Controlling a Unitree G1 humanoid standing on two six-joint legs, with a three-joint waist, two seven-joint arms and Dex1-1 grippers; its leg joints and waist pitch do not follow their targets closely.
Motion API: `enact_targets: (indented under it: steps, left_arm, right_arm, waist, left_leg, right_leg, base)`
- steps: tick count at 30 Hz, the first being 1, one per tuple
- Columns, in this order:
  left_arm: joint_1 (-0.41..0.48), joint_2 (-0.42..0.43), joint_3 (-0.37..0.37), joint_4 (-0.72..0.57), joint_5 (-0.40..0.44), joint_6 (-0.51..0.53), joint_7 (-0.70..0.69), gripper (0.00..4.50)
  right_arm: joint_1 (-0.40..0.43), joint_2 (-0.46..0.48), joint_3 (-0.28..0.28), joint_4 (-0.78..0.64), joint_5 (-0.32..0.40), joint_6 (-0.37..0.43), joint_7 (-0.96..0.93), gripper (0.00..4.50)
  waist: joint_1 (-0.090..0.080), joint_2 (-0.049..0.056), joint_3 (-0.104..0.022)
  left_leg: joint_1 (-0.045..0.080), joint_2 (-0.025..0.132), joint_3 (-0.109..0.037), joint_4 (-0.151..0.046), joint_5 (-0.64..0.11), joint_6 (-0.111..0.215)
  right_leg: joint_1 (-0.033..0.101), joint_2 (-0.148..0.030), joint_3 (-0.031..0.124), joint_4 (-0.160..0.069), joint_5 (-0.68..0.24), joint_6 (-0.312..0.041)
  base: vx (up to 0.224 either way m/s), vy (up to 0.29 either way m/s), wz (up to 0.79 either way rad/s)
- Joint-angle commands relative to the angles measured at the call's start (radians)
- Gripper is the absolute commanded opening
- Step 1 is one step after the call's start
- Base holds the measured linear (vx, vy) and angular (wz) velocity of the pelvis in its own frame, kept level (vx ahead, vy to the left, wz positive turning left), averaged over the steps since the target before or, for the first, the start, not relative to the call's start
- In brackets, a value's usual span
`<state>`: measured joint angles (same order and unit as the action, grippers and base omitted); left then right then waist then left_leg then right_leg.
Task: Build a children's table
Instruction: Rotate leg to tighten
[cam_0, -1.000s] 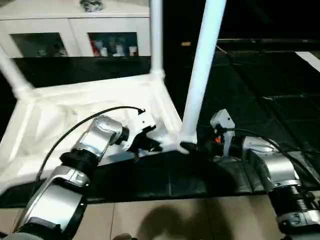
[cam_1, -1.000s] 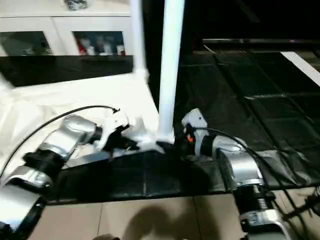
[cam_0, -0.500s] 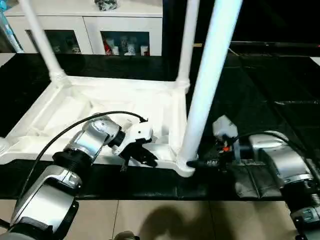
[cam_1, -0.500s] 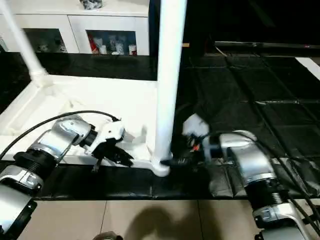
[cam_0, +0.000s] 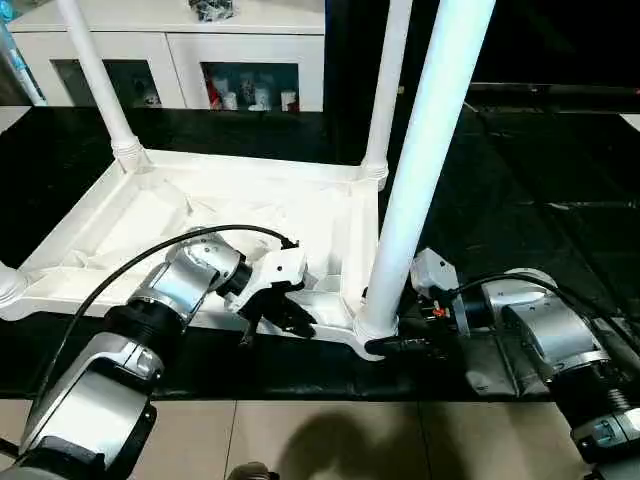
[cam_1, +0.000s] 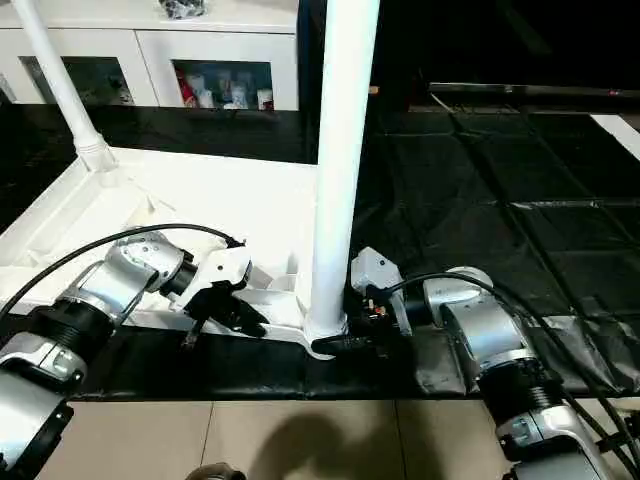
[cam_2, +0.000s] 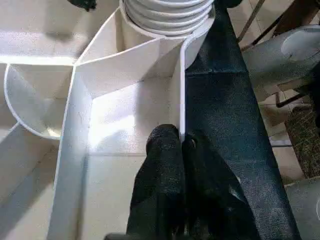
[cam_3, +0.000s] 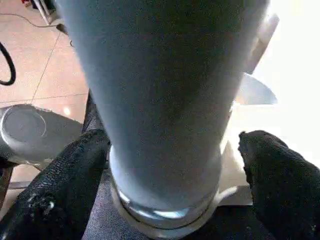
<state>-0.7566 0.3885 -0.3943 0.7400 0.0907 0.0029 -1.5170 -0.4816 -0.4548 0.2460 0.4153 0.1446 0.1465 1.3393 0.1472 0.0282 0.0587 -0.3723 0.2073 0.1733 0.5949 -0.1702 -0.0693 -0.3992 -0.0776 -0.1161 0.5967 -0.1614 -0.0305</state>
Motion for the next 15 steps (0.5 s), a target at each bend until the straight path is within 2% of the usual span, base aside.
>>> enact_targets:
  steps: [1, 3, 6, 15]
  left_arm:
    - [-0.009, -0.006, -0.028, -0.029, -0.004, -0.015, -0.045, 0.0]
    - [-0.01, -0.006, -0.028, -0.026, -0.003, -0.017, -0.046, 0.0]
    - [-0.01, -0.005, -0.028, -0.026, -0.002, -0.017, -0.048, 0.0]
    - [-0.011, -0.005, -0.029, -0.024, 0.0, -0.012, -0.049, 0.0]
  right_arm:
    - [-0.021, 0.001, 0.0, 0.004, -0.005, 0.005, 0.003, 4.27]
    - [-0.026, 0.003, 0.0, 0.012, 0.002, 0.005, 0.003, 3.99]
    - [-0.031, 0.006, 0.001, 0.02, 0.008, 0.006, 0.007, 3.85]
    - [-0.035, 0.013, 0.0, 0.031, 0.015, 0.007, 0.015, 3.07]
  waist:
    - [-0.008, -0.009, -0.082]
    - [-0.008, -0.009, -0.082]
    - [-0.009, -0.009, -0.082]
    - [-0.01, -0.01, -0.081]
  left_leg:
    - [0.014, 0.033, -0.005, -0.061, -0.172, 0.068]
    - [0.016, 0.033, -0.005, -0.061, -0.177, 0.066]
    - [0.015, 0.033, -0.005, -0.061, -0.183, 0.065]
    - [0.015, 0.032, -0.005, -0.061, -0.183, 0.064]
  right_leg:
    - [0.055, -0.077, 0.058, -0.069, -0.264, -0.178]
    - [0.055, -0.077, 0.058, -0.069, -0.267, -0.177]
    - [0.055, -0.077, 0.057, -0.07, -0.27, -0.179]
    - [0.056, -0.077, 0.057, -0.071, -0.277, -0.175]
  base:
    - [0.0, 0.0, 0.0]
    - [0.0, 0.0, 0.0]
    - [0.0, 0.0, 0.0]
    - [0.0, 0.0, 0.0]
